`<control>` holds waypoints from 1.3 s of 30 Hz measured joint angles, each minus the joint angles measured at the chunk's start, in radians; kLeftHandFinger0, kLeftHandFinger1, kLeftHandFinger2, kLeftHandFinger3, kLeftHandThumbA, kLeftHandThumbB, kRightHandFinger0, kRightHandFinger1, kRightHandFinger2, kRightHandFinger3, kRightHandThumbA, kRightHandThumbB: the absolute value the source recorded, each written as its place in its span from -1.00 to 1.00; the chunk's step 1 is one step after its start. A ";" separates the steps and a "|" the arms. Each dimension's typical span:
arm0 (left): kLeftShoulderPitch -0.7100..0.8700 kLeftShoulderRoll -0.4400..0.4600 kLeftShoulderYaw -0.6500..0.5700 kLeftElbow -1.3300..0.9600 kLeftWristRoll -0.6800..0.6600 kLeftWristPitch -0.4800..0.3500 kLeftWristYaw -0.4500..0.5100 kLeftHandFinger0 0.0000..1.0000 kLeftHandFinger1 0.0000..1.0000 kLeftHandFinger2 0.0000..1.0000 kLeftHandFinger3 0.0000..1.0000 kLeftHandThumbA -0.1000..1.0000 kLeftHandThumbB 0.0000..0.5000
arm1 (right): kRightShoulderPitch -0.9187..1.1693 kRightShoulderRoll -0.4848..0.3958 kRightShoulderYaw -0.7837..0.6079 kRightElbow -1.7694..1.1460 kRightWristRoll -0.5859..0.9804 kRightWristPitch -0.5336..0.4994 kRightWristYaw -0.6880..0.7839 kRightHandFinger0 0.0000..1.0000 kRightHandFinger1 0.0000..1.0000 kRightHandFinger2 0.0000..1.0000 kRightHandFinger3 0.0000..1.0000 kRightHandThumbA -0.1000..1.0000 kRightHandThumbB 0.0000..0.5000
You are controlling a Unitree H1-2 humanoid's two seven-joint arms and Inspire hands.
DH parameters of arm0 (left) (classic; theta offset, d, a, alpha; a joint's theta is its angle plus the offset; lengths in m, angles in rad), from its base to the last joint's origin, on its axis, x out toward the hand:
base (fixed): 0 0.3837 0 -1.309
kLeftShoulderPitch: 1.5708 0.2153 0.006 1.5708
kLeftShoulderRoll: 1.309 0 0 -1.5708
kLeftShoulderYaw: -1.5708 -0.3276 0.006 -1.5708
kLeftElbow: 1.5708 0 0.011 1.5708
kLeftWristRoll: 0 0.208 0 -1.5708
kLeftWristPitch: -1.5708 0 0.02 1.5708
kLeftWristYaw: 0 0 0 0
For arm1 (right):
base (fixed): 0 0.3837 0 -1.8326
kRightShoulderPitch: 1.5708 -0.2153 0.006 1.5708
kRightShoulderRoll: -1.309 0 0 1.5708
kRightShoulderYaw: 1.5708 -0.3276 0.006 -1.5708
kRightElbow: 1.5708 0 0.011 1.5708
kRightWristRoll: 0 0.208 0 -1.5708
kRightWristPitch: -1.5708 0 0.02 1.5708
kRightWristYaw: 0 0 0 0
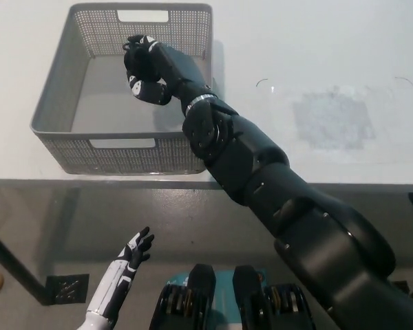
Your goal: Use the right hand to pick up a webcam and put it into a container on the left side
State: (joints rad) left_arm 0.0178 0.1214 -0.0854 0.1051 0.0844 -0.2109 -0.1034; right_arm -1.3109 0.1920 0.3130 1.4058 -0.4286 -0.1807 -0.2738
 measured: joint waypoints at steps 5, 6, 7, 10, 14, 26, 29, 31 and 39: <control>-0.006 0.002 -0.003 0.000 0.001 0.000 0.000 1.00 1.00 1.00 1.00 1.00 -0.28 | -0.002 -0.004 0.001 0.000 0.002 0.000 0.041 1.00 1.00 1.00 1.00 0.64 0.48; -0.007 0.003 -0.004 0.000 0.001 0.000 0.000 1.00 1.00 1.00 1.00 1.00 -0.28 | -0.003 -0.005 0.001 -0.001 0.003 0.000 0.054 1.00 1.00 1.00 1.00 0.91 0.64; -0.008 0.003 -0.004 0.000 0.001 0.000 0.000 1.00 1.00 1.00 1.00 1.00 -0.28 | -0.005 -0.007 0.001 -0.001 0.003 0.000 0.065 1.00 1.00 1.00 1.00 1.00 0.83; -0.013 0.004 -0.007 0.000 0.001 0.000 0.000 1.00 1.00 1.00 1.00 1.00 -0.25 | -0.010 -0.017 0.004 -0.008 0.003 0.001 0.107 1.00 1.00 1.00 1.00 1.00 0.81; -0.015 0.004 -0.009 0.000 0.000 0.000 0.000 1.00 1.00 1.00 1.00 1.00 -0.26 | -0.016 -0.034 0.002 -0.031 0.004 0.003 0.147 1.00 1.00 1.00 1.00 1.00 0.81; -0.019 0.014 -0.013 0.005 0.001 -0.002 0.000 1.00 1.00 1.00 1.00 1.00 -0.25 | -0.038 -0.126 -0.084 -0.271 0.058 0.000 0.213 1.00 1.00 1.00 1.00 1.00 0.74; -0.019 0.016 -0.013 0.006 0.001 -0.001 0.000 1.00 1.00 1.00 1.00 1.00 -0.22 | -0.035 -0.166 -0.110 -0.396 0.071 0.007 0.231 1.00 1.00 1.00 1.00 1.00 0.75; -0.018 0.016 -0.014 0.006 0.001 -0.001 0.000 1.00 1.00 1.00 1.00 1.00 -0.17 | -0.028 -0.183 -0.121 -0.459 0.078 0.014 0.239 1.00 1.00 1.00 1.00 1.00 0.71; -0.007 0.016 -0.015 0.014 0.000 -0.001 0.000 1.00 1.00 1.00 1.00 1.00 -0.11 | 0.112 -0.239 -0.162 -0.792 0.103 0.066 0.264 1.00 1.00 1.00 1.00 1.00 0.66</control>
State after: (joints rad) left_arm 0.0107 0.1371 -0.1004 0.1189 0.0846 -0.2121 -0.1031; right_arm -1.1993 -0.0469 0.1506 0.6142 -0.3255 -0.1148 -0.0101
